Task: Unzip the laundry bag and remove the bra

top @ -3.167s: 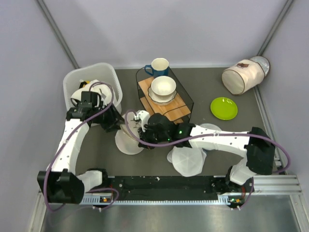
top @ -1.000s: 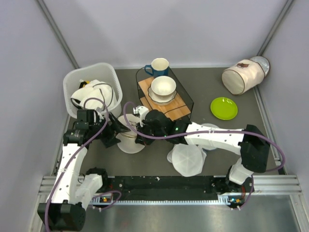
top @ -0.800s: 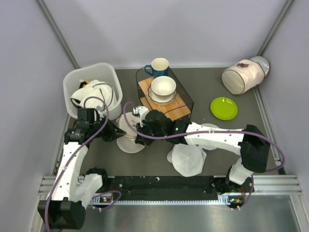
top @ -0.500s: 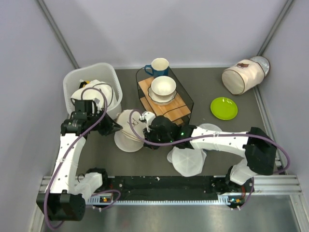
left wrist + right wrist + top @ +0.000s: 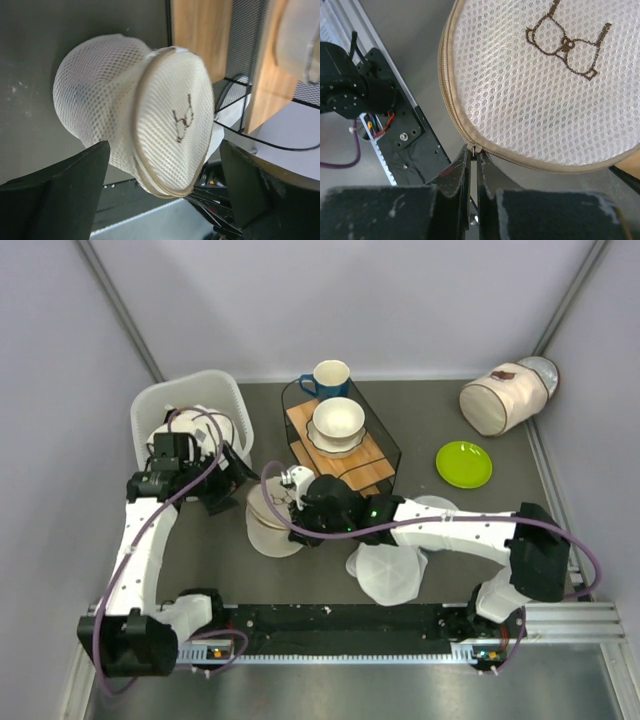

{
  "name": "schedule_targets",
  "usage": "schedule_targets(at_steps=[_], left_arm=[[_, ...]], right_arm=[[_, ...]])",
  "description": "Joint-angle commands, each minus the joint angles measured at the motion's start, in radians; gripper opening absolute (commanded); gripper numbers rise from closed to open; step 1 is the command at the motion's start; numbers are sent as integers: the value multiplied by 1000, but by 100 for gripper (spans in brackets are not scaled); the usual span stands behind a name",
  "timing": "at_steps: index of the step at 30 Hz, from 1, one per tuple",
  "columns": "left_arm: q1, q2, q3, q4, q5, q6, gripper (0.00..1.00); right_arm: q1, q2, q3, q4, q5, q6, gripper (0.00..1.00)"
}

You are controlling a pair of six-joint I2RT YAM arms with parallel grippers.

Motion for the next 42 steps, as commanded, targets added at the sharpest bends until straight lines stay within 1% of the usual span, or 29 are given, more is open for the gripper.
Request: schedule_targets(at_steps=[1, 6, 7, 10, 12, 14, 15, 16, 17, 18, 19, 20, 21, 22, 23, 25, 28, 32, 34, 35, 36, 38, 39, 41, 42], left_arm=[[5, -135, 62, -48, -13, 9, 99], [5, -245, -71, -51, 29, -78, 98], [5, -257, -114, -30, 36, -91, 98], [3, -282, -178, -1, 72, -137, 98], [3, -290, -207, 36, 84, -160, 96], [1, -284, -244, 89, 95, -186, 91], [1, -279, -257, 107, 92, -195, 81], [0, -274, -273, 129, 95, -204, 74], [1, -262, -275, 143, 96, -211, 66], [0, -254, -272, 148, 92, -206, 35], [0, -247, -243, 142, 84, -195, 18], [1, -232, -219, 122, 61, -153, 1], [3, -221, -191, 52, 32, -133, 0], [3, -210, -130, 21, -29, -116, 0], [6, -189, -99, -10, -55, -67, 0], [11, -170, -35, -48, -95, -27, 0], [31, -130, 10, -44, -106, 16, 0], [37, -54, 18, 36, -108, 12, 0], [37, -23, 19, 74, -77, 15, 0], [35, 8, 26, 93, -36, 7, 0], [35, 19, 32, 94, -7, 6, 8], [32, 23, 49, 82, 27, 12, 30], [34, 11, 55, 64, 36, 16, 61], [34, -47, 73, 29, 24, 36, 81], [35, -70, 90, -29, 3, 41, 93]], right_arm=[[11, 38, 97, 16, -17, 23, 0], [11, 61, 118, 19, -33, 21, 0], [9, 61, 118, 19, -34, 20, 0], [11, 61, 114, 19, -36, 20, 0], [11, 62, 111, 21, -36, 18, 0], [11, 61, 107, 19, -37, 17, 0], [11, 61, 104, 18, -39, 18, 0], [11, 62, 103, 19, -42, 18, 0], [11, 61, 103, 19, -45, 20, 0], [11, 59, 95, 15, -45, 20, 0], [11, 49, 91, 15, -39, 20, 0], [9, 41, 83, 3, -33, 15, 0], [9, 32, 62, -4, -25, 11, 0], [8, 20, 48, -7, -5, 6, 0], [2, -9, 32, -13, 1, -3, 0], [-9, -40, -21, -27, 10, -9, 0], [-14, -89, -77, -33, 25, -25, 0], [-9, -89, -75, -28, -11, -17, 0], [9, -74, -45, -16, -14, -14, 0], [15, -70, -31, -11, -16, -14, 0], [23, -54, -3, -7, -19, -11, 0], [25, -40, 21, 10, -30, 9, 0], [25, -31, 41, 15, -28, 14, 0], [26, -7, 61, 21, -25, 24, 0], [26, 1, 80, 21, -27, 29, 0]])
